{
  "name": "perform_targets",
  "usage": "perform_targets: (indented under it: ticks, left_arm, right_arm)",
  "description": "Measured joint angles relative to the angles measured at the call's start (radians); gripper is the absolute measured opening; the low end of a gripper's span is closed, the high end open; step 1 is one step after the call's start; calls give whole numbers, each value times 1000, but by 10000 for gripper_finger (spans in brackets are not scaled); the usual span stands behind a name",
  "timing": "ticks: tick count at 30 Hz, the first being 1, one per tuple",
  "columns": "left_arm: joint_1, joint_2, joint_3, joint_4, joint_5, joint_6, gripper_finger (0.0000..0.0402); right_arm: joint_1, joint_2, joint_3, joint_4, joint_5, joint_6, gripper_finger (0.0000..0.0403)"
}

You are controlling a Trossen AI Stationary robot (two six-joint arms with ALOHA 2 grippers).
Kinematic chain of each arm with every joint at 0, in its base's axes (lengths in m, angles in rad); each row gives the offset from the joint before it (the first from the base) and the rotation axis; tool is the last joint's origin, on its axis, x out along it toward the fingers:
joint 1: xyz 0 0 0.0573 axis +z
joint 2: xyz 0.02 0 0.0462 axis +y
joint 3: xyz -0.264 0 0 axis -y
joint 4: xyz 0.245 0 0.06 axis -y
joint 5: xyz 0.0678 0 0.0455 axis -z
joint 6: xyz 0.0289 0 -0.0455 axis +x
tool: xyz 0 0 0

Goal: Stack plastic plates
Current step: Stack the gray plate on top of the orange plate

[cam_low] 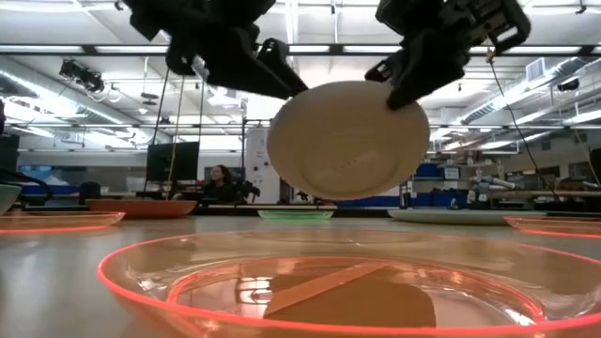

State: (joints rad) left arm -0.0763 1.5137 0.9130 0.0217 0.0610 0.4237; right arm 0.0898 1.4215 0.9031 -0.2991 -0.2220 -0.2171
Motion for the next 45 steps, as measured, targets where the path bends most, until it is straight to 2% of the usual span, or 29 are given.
perform_targets:
  ticks: [2, 4, 11, 23, 29, 36, 41, 45]
  left_arm:
    - [17, -1, 20, -43, 66, -26, 243]
    - [31, -1, 25, -86, 86, -29, 234]
    - [69, 29, 27, -83, 91, -47, 209]
    - [73, 44, 26, -100, 135, -16, 163]
    - [72, 44, 25, -100, 136, 7, 115]
    - [71, 44, 25, -120, 179, 18, 22]
    - [63, 45, 26, -134, 161, 23, 17]
    - [42, 44, 86, -266, 46, 38, 16]
  right_arm:
    - [0, 1, 0, -15, 7, -18, 14]
    - [0, 6, 0, 4, 14, -28, 14]
    - [0, 33, 0, 31, 20, -65, 14]
    - [-2, 58, 0, 116, 37, -46, 15]
    - [-2, 58, 0, 100, 37, -44, 15]
    - [-2, 58, 0, 102, 38, -48, 20]
    - [-1, 57, 0, 106, 129, -10, 54]
    - [2, 17, 21, 89, 195, 8, 110]
